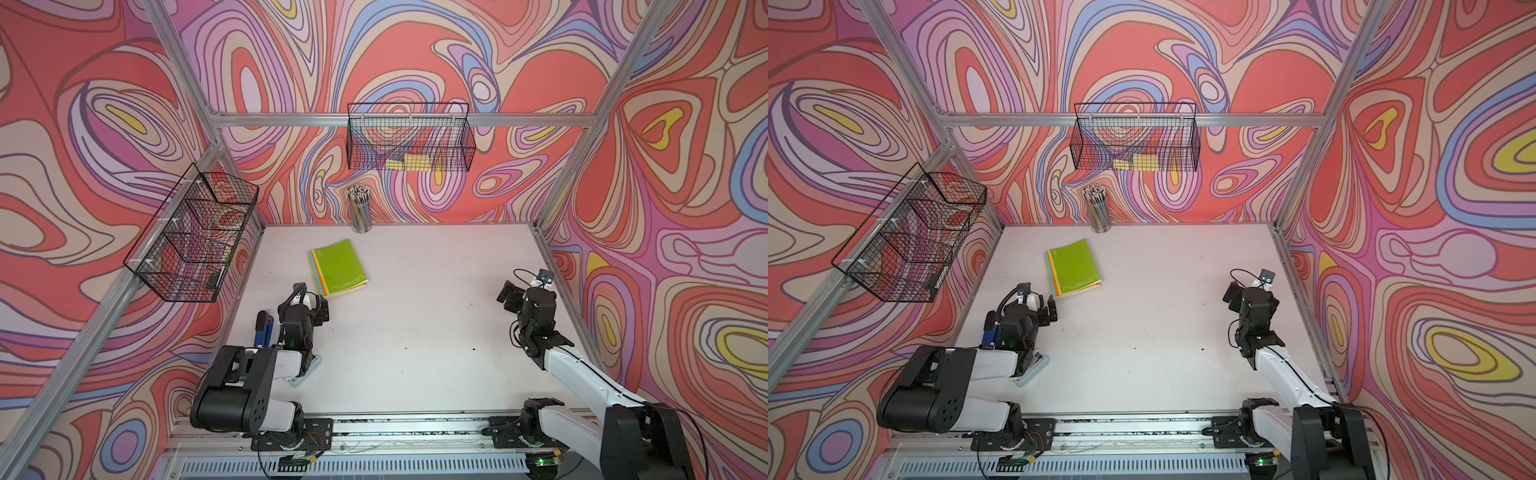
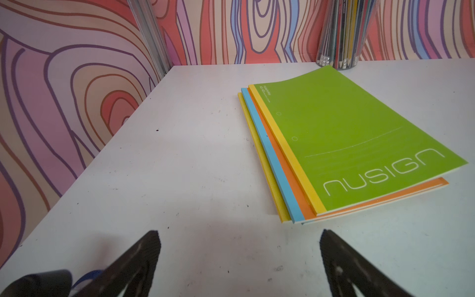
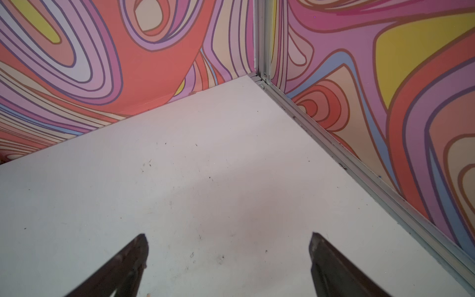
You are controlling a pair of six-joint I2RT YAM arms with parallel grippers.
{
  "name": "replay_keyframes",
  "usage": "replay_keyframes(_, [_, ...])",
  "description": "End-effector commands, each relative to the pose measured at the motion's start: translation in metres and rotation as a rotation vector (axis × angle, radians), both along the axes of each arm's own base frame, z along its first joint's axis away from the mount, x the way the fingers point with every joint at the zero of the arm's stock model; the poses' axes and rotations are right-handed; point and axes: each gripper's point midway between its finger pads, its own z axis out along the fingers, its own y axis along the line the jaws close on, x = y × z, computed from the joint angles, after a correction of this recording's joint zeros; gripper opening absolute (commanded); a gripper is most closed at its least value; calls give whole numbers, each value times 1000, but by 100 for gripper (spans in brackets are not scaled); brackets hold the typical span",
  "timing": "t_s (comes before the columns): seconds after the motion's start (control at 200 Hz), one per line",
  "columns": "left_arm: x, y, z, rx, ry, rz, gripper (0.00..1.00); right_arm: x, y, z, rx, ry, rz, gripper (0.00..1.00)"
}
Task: Close the notebook
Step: Reset both arms
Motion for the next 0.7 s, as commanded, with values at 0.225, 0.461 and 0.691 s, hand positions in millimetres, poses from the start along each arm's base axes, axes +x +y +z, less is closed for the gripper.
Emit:
replay_keyframes(0.225, [6,-13,24,26,-159,-82,100,32,13,21,-128,-245,118,98])
replay_keyframes(0.461, [13,1,20,22,-102,8,100,50,18,-6,-174,-205,152,99])
replay_keyframes(0.691, [17,3,19,24,-88,22,100,73,13,-39,-162,-102,128,98])
